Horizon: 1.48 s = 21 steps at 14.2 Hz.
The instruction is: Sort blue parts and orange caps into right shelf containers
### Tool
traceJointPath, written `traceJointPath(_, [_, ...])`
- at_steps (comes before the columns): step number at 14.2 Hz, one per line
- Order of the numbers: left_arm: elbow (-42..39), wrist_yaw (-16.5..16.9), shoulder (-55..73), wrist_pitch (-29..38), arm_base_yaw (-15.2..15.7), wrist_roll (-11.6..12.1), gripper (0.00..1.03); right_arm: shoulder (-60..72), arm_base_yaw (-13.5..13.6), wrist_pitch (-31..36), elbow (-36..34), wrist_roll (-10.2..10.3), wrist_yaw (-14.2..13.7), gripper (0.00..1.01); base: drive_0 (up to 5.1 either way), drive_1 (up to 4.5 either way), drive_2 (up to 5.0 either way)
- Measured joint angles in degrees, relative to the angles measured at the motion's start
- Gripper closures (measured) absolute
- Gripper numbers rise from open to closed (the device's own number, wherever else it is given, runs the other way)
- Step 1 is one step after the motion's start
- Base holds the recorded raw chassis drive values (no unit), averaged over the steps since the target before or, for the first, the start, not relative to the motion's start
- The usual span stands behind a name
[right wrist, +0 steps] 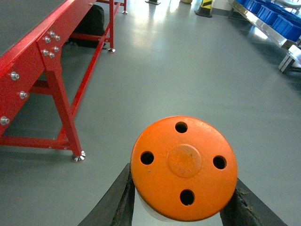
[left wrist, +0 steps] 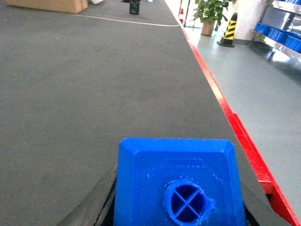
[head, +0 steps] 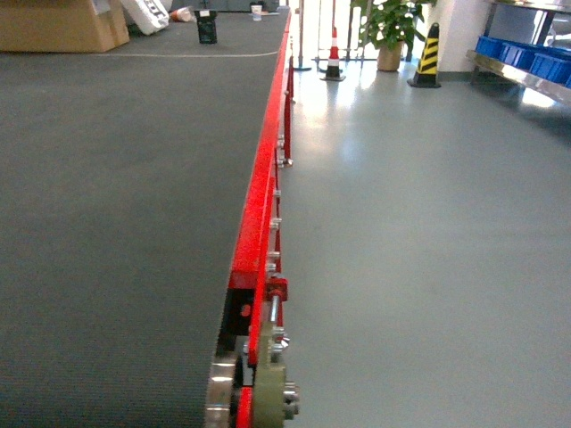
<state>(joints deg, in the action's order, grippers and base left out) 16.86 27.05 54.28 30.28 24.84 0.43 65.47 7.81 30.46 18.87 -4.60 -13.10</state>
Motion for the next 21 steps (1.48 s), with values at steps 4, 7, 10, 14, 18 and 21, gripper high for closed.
traceJointPath(4, [0.0,0.0,0.0,0.0,0.0,0.0,0.58,0.0,0.0,0.0,0.0,0.0,0.0,0.60,0.0,0.00,0.0])
traceJointPath(7, [0.0,0.0,0.0,0.0,0.0,0.0,0.58,0.0,0.0,0.0,0.0,0.0,0.0,0.60,0.0,0.00,0.0])
traceJointPath(10, [0.0,0.0,0.0,0.2,0.0,0.0,0.58,0.0,0.0,0.0,0.0,0.0,0.0,0.60,1.7,-0.81,-0.8])
traceJointPath(14, [0.0,0.0,0.0,0.0,0.0,0.0,0.58,0.0,0.0,0.0,0.0,0.0,0.0,0.60,5.0,-2.42,-2.4])
traceJointPath(18, [0.0,0.0,0.0,0.0,0.0,0.0,0.58,0.0,0.0,0.0,0.0,0.0,0.0,0.60,5.1,-2.31,-2.3])
traceJointPath(21, [0.0,0.0,0.0,0.0,0.0,0.0,0.58,0.0,0.0,0.2,0.0,0.0,-0.1,0.60,5.1,-2.34,-2.3])
